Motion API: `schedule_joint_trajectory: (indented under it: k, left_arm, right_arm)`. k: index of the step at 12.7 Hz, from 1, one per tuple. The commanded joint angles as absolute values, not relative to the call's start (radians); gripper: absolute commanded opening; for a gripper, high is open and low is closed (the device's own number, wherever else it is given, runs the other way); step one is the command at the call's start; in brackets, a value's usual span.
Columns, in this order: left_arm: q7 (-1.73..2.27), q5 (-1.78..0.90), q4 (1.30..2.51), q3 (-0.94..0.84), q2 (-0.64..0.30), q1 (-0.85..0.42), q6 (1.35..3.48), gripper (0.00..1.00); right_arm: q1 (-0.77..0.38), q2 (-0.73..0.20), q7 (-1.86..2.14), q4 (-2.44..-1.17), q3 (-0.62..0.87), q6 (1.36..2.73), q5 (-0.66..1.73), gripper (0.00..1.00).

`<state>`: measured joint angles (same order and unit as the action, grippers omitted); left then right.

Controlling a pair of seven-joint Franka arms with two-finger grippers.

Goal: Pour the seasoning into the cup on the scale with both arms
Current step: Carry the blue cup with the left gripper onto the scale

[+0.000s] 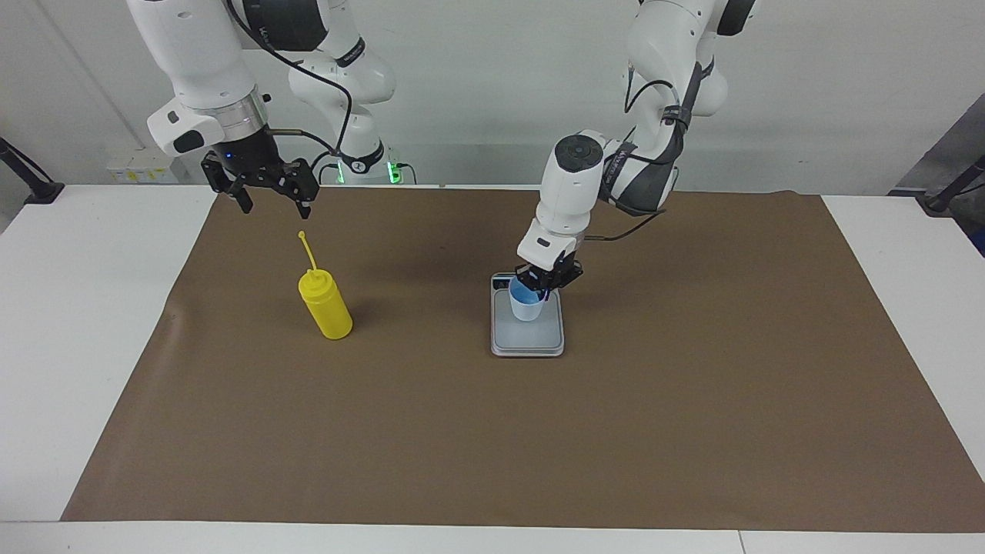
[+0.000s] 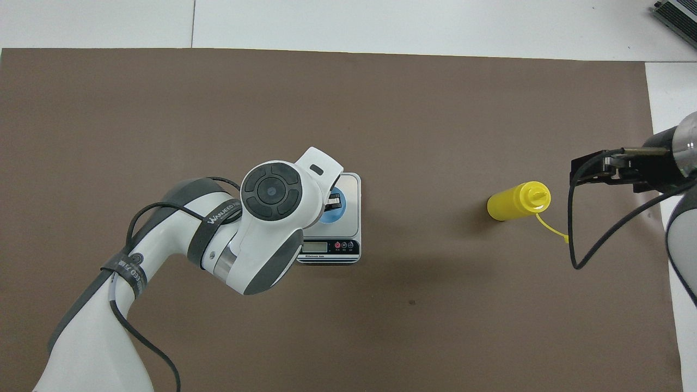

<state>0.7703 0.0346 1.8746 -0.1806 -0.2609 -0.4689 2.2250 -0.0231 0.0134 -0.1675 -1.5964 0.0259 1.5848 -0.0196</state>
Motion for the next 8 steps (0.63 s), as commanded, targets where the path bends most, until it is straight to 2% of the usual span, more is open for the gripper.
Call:
schedule_joint_trajectory:
  k: [1, 8]
  left_arm:
    - [0.801, 0.063, 1.896, -0.166, -0.256, -0.488, 2.255, 0.00]
    - [0.801, 0.063, 1.907, -0.164, -0.261, -0.486, 2.289, 0.00]
  right_arm:
    - [-0.009, 0.029, -0.141, -1.614, 0.031, 1.582, 0.003, 1.00]
    - [-0.009, 0.029, -0.141, -1.614, 0.031, 1.582, 0.003, 1.00]
